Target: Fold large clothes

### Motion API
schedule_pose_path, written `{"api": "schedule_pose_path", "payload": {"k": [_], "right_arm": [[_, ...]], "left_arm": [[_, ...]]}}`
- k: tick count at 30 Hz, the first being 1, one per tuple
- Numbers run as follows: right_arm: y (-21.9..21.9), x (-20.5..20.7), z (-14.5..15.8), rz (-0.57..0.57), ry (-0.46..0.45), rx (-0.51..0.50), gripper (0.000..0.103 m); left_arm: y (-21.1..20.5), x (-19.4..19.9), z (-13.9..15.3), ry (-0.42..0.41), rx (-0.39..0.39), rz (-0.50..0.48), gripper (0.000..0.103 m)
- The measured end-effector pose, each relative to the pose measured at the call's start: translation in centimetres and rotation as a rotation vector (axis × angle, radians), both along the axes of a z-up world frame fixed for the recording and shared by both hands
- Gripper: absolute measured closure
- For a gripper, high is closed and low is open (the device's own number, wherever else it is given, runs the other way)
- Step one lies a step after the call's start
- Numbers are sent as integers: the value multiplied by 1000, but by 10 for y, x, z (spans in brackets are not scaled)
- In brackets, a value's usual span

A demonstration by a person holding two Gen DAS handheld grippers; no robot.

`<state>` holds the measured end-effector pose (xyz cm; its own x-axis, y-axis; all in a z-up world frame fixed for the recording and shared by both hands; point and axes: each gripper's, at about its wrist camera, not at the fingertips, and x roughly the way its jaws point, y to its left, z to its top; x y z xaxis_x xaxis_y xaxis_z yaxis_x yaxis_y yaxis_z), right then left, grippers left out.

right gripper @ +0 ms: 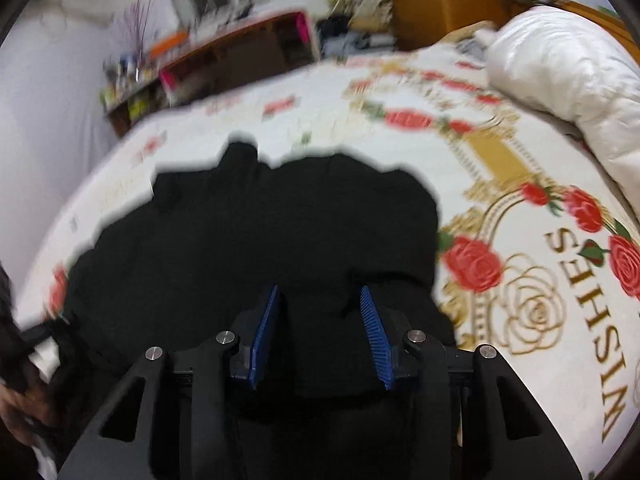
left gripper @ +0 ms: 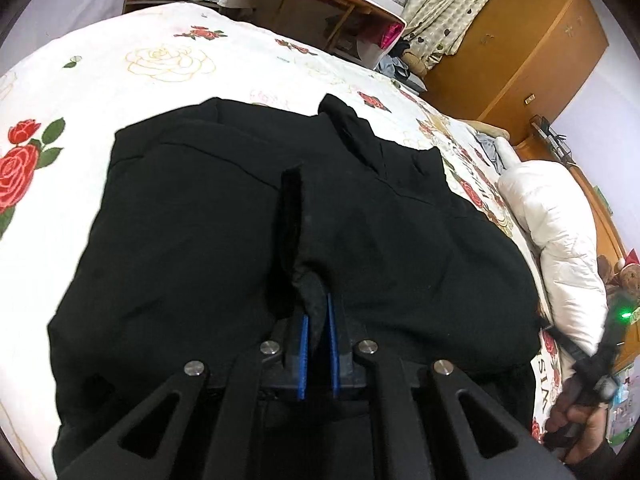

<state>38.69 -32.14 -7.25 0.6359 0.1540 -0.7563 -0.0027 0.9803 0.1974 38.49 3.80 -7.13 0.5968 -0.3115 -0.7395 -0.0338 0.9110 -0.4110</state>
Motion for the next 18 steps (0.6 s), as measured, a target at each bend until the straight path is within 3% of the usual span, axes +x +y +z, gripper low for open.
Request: {"api": "schedule_pose_path", "payload": {"k": [3, 9, 13, 14, 18], "right_arm": [[7, 9, -22, 17, 80, -6, 62], [16, -7, 11, 9, -40, 1, 62], [12, 12, -40, 23, 88, 6, 63], [12, 12, -47, 33, 84, 16, 63], [16, 15, -37, 64, 112, -32, 62]], "left_arm": [[14, -6, 5, -13, 28, 0, 94], [27, -6, 16, -64, 110, -7, 94], [34, 0, -10, -9, 99, 2, 94], [33, 1, -14, 3, 106, 0, 94], [39, -7, -5, -10, 106, 11, 93]]}}
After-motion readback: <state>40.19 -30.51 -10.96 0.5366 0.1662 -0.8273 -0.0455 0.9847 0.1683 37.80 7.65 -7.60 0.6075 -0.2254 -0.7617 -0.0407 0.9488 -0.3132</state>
